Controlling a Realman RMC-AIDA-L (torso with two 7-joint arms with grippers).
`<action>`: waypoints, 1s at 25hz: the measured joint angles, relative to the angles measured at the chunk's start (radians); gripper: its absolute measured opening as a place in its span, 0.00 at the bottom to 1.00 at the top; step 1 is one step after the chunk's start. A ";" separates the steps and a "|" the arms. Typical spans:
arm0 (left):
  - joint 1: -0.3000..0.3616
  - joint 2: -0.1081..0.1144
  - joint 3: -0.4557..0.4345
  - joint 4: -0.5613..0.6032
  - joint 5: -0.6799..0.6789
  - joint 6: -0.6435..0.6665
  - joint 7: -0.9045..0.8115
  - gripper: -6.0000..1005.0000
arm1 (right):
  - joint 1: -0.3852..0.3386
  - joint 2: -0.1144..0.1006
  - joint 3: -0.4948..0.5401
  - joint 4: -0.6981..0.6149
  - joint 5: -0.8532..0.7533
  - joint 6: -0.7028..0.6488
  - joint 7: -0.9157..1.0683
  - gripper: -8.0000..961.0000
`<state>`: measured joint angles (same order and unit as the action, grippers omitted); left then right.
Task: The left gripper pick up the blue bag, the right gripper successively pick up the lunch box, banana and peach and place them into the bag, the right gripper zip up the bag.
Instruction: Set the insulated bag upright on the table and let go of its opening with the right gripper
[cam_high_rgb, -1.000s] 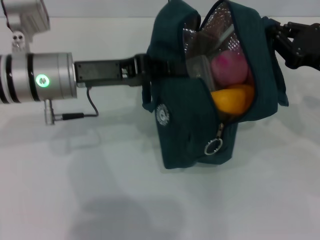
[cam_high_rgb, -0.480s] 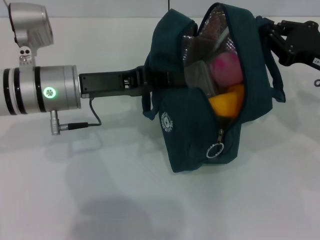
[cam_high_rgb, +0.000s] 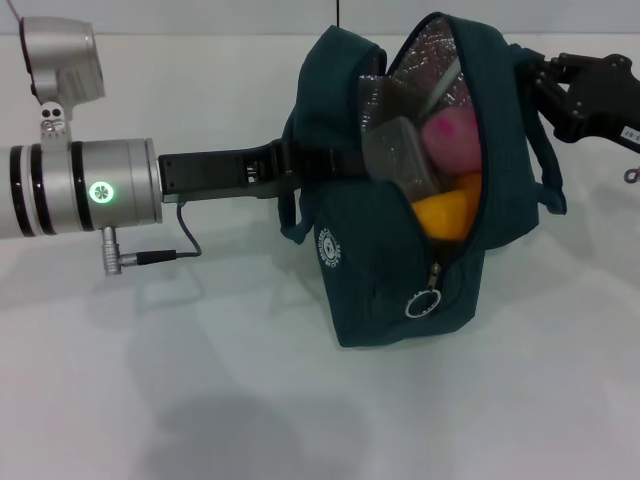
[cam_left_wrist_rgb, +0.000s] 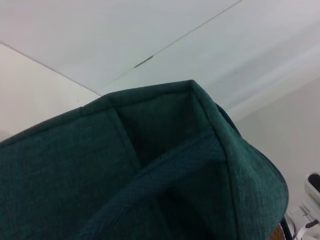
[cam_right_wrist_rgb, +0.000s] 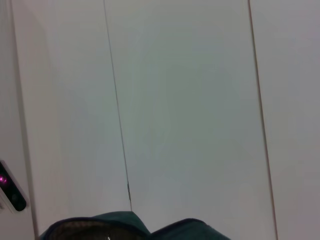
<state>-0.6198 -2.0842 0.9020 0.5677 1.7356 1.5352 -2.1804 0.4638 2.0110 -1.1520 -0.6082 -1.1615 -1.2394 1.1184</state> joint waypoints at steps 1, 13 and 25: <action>0.000 0.000 0.000 0.000 0.002 0.000 0.000 0.04 | 0.000 0.000 0.000 0.003 -0.002 -0.001 -0.005 0.17; 0.005 0.000 0.000 -0.003 0.009 -0.001 0.001 0.04 | -0.004 0.002 -0.001 0.010 0.000 -0.010 -0.035 0.19; 0.009 -0.001 0.000 -0.003 0.009 -0.003 0.001 0.04 | -0.008 0.000 0.050 0.001 0.003 -0.080 -0.034 0.50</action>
<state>-0.6104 -2.0847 0.9020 0.5644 1.7445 1.5323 -2.1797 0.4556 2.0110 -1.1023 -0.6068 -1.1586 -1.3198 1.0847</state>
